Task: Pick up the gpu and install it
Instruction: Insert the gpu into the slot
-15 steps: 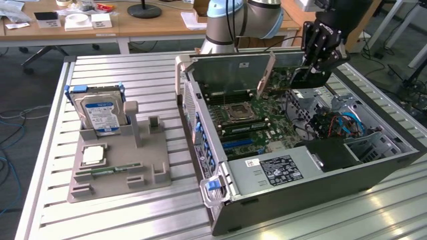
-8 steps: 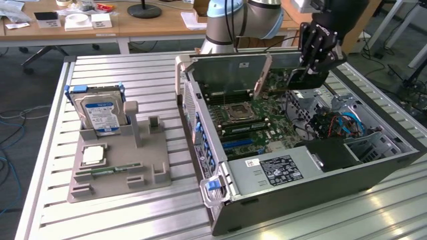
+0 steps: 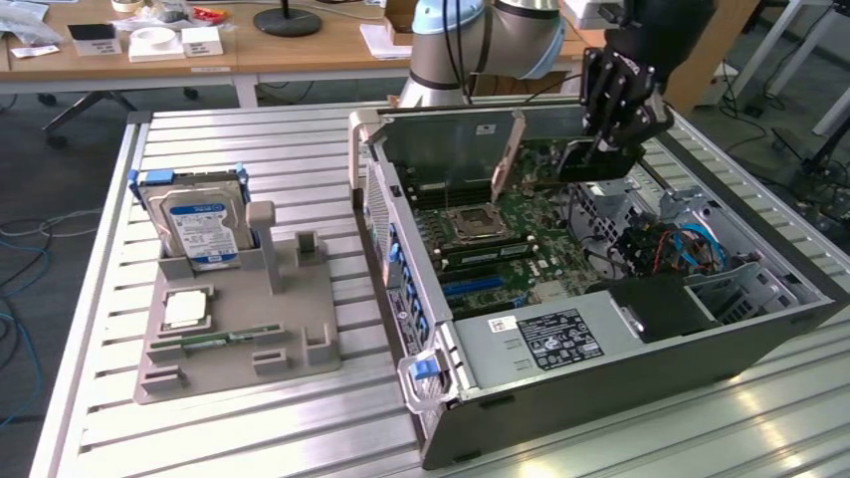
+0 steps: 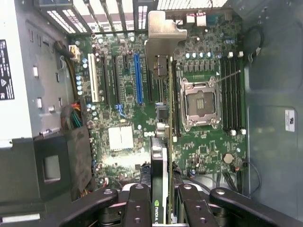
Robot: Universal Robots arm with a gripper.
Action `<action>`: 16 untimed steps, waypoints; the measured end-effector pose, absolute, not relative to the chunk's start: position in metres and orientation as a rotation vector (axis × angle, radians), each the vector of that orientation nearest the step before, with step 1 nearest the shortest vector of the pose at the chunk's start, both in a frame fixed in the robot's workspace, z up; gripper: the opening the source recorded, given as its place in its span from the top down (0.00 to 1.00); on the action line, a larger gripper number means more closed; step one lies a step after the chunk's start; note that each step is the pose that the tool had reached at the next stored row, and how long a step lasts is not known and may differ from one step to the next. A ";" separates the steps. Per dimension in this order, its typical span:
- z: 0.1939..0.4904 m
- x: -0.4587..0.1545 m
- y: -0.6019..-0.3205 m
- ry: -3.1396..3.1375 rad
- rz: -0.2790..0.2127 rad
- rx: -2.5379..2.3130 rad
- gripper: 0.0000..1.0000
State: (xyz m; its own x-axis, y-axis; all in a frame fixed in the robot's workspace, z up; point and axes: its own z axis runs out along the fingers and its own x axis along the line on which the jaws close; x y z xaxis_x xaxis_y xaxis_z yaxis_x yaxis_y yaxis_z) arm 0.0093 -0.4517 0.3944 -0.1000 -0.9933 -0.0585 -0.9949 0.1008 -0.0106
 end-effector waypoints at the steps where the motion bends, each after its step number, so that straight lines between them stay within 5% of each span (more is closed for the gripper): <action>1: 0.394 0.007 -0.452 2.293 0.049 -2.073 0.73; 16: 0.393 -0.008 -0.452 2.293 0.049 -2.073 0.73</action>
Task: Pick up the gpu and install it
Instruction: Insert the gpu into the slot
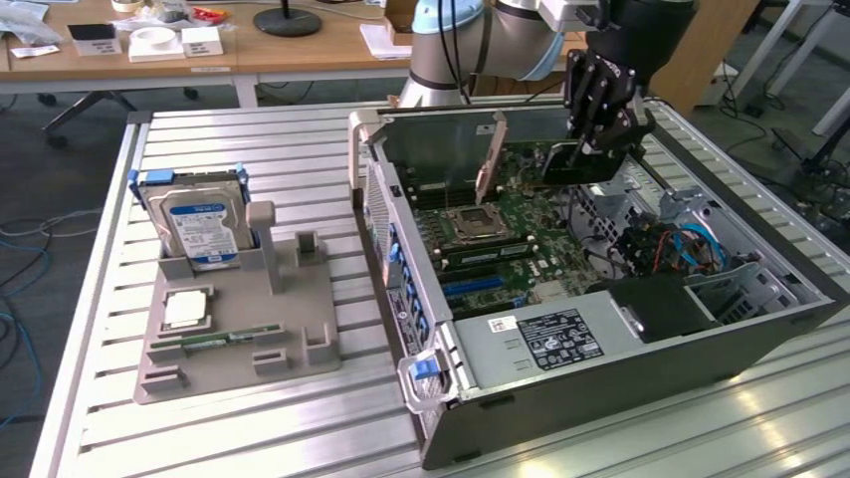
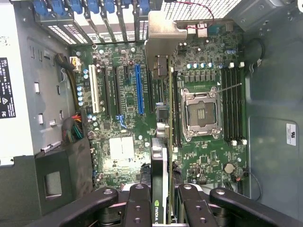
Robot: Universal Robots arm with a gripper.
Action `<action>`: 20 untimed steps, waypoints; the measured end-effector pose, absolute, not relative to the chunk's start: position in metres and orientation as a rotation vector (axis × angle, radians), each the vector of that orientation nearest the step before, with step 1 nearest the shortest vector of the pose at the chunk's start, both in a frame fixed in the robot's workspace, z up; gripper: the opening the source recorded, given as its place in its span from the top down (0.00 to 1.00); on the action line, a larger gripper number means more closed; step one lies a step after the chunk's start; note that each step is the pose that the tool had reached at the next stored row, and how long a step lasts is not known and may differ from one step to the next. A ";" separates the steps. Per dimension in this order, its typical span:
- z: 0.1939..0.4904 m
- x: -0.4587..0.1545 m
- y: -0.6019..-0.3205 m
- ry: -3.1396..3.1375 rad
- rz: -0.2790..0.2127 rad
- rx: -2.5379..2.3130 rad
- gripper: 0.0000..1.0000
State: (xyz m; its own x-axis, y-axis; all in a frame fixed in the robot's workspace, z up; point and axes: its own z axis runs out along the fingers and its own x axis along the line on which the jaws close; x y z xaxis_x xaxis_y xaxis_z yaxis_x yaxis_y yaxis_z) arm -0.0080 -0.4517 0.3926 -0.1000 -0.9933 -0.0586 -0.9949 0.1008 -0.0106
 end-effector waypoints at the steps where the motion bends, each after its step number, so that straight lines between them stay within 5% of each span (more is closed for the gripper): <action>1: 0.393 -0.008 -0.452 2.293 0.049 -2.073 0.73; 20: 0.375 -0.014 -0.452 2.292 0.047 -2.072 0.73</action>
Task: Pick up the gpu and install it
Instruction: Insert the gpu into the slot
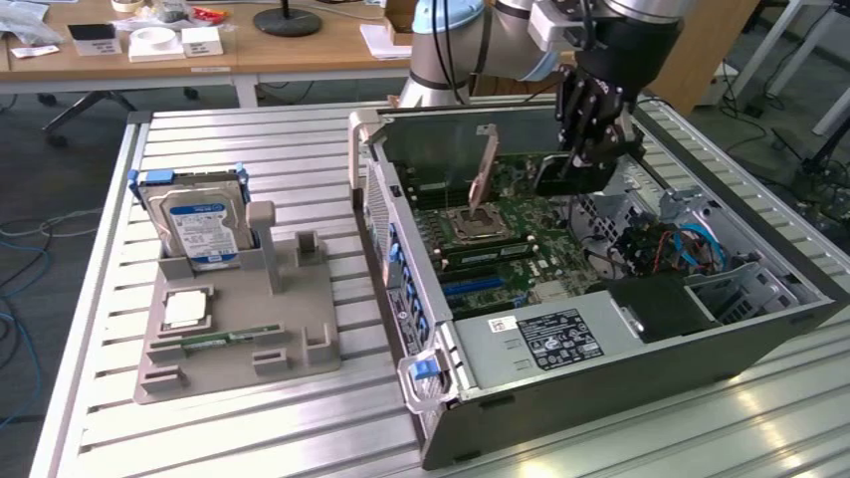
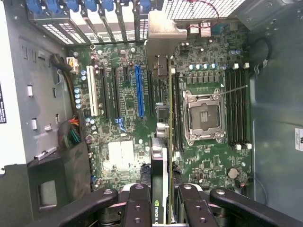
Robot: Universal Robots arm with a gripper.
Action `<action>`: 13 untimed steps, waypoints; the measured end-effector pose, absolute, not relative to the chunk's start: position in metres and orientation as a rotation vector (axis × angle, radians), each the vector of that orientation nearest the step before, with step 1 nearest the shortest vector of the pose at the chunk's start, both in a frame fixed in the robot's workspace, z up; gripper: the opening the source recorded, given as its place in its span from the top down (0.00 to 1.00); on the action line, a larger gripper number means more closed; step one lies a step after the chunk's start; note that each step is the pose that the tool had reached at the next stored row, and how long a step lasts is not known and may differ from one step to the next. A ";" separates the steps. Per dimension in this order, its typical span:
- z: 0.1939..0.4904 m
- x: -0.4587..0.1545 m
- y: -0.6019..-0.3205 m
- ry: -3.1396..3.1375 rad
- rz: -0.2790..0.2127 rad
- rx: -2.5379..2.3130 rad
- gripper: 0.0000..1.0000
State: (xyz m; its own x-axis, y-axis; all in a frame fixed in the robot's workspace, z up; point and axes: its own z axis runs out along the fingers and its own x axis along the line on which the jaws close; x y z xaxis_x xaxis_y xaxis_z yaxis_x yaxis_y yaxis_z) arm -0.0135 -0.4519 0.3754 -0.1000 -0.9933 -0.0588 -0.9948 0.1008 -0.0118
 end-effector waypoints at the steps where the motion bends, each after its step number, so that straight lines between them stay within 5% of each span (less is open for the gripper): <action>1: 0.374 -0.014 -0.452 2.292 0.047 -2.072 0.73; 13: 0.368 -0.015 -0.452 2.292 0.047 -2.072 0.73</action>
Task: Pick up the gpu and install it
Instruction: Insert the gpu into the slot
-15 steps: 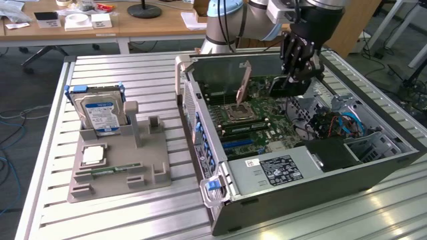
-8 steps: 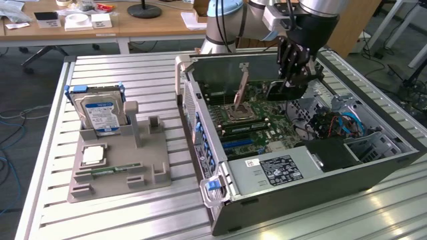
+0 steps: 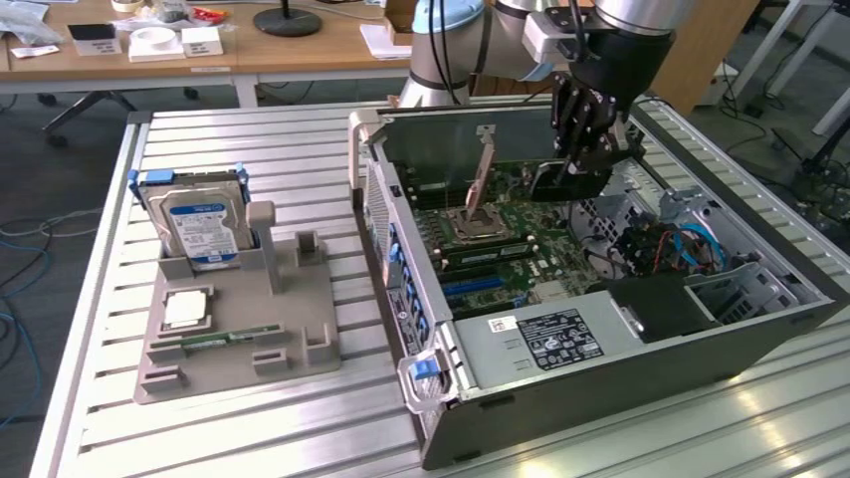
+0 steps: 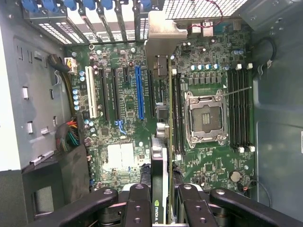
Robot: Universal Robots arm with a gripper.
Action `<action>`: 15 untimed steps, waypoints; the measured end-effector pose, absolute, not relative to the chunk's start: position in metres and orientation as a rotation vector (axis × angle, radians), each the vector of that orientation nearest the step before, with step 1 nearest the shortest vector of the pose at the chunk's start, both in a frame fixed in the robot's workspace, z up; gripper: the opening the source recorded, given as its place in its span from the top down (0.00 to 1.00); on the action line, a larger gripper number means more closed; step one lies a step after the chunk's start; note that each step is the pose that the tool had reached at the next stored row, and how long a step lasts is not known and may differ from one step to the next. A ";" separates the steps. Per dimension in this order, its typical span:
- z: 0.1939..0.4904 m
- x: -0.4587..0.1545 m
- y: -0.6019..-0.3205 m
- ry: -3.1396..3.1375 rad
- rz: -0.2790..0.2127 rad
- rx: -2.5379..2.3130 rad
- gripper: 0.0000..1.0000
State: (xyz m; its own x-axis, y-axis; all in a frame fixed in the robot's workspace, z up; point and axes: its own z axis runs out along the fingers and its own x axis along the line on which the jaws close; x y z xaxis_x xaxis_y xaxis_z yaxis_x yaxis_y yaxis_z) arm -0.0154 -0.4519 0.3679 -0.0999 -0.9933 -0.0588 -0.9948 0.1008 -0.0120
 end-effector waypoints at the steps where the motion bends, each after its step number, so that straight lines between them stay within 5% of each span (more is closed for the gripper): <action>1: 0.368 -0.015 -0.452 2.292 0.047 -2.072 0.73; 15: 0.362 -0.016 -0.452 2.291 0.047 -2.072 0.73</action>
